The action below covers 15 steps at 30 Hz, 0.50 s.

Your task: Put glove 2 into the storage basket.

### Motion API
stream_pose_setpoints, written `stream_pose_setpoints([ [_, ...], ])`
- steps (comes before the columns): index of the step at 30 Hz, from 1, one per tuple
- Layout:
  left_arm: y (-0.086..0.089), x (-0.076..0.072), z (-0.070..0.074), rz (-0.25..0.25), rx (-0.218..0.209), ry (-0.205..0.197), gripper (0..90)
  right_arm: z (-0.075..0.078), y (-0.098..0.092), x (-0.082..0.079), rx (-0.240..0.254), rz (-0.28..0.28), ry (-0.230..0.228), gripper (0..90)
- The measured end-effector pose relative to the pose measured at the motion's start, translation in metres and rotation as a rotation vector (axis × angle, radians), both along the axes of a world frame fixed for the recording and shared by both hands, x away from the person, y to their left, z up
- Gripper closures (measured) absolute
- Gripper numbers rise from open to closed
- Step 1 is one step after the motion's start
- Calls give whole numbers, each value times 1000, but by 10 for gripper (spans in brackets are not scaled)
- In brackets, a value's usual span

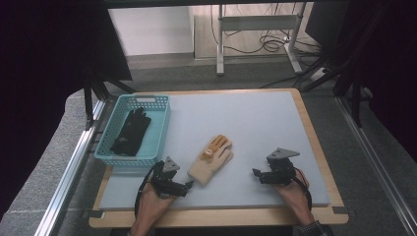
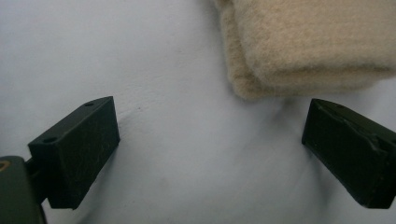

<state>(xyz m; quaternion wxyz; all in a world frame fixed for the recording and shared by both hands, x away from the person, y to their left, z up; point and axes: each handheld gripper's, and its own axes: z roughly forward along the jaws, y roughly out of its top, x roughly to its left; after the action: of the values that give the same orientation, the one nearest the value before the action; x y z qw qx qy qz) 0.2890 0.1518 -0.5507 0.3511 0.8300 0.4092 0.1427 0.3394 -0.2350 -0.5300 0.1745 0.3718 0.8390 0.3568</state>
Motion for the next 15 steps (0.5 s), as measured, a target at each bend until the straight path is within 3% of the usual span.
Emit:
stream_pose_setpoints([
  [15,1,0,1,-7,5,1,44,-2,-2,0,-14,15,-14,203],
])
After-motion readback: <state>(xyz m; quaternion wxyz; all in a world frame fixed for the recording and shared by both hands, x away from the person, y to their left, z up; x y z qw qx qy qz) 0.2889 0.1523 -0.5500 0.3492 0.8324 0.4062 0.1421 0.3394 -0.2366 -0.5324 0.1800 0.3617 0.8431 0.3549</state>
